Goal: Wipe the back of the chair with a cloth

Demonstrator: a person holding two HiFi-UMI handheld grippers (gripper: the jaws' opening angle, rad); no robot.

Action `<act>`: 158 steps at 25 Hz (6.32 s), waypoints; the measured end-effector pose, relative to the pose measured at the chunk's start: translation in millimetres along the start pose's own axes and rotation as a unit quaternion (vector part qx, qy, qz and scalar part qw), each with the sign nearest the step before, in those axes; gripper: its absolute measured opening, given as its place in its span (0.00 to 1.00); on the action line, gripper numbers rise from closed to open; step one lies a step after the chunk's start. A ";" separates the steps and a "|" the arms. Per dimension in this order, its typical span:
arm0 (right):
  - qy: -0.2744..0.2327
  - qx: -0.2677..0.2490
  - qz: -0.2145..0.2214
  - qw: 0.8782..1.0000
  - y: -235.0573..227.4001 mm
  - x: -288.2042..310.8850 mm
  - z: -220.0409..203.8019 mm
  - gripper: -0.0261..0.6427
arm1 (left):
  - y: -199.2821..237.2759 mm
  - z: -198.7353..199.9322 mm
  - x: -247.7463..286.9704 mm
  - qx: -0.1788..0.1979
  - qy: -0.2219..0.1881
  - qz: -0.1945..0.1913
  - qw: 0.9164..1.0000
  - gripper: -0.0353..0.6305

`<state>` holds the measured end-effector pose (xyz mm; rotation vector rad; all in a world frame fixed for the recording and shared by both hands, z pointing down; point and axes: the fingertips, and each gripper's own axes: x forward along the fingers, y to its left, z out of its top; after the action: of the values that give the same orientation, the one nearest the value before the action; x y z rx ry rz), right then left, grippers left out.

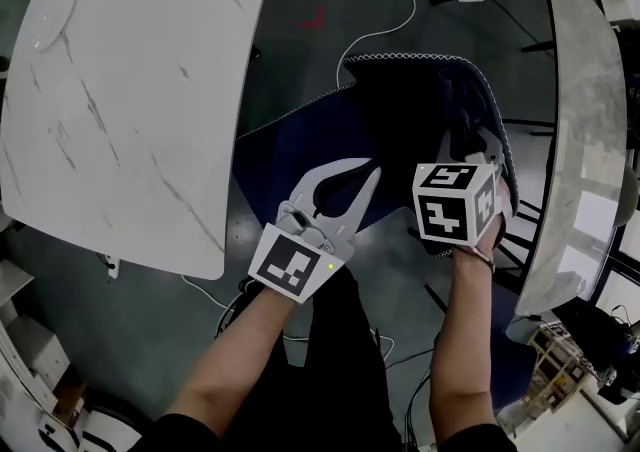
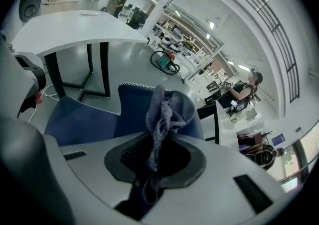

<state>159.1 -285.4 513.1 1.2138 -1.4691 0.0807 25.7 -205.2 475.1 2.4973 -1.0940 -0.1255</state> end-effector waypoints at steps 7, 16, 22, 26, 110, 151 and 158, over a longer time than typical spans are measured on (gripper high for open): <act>0.014 -0.015 0.011 1.000 18.4 25.4 3.7 0.15 | 19.1 -25.0 2.8 -0.011 -0.005 0.011 1.000 0.06; 0.014 -0.012 0.045 0.999 62.4 60.5 2.9 0.15 | 53.5 -59.5 12.3 0.008 -0.020 0.020 1.000 0.06; 0.017 -0.004 0.062 0.998 97.3 93.5 -3.2 0.15 | 72.4 -84.9 11.2 0.000 -0.021 0.028 0.999 0.06; 0.014 0.003 0.073 0.997 125.1 115.7 -8.0 0.15 | 85.9 -103.7 7.8 0.001 -0.018 0.033 0.999 0.06; 0.029 0.141 0.048 0.988 40.5 5.4 -120.2 0.15 | -21.2 -82.7 34.6 -0.012 0.023 -0.033 0.999 0.06; 0.069 0.158 0.097 0.980 197.7 131.7 -204.8 0.15 | 15.4 -184.0 46.0 0.008 0.046 -0.045 0.998 0.06; 0.089 0.184 0.104 0.973 171.3 94.4 -201.5 0.15 | -9.1 -159.7 38.7 -0.008 0.057 -0.045 0.997 0.06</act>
<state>199.5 -134.8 746.6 1.3031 -1.4554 0.6124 97.1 -174.6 620.3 2.5072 -0.9306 -0.0172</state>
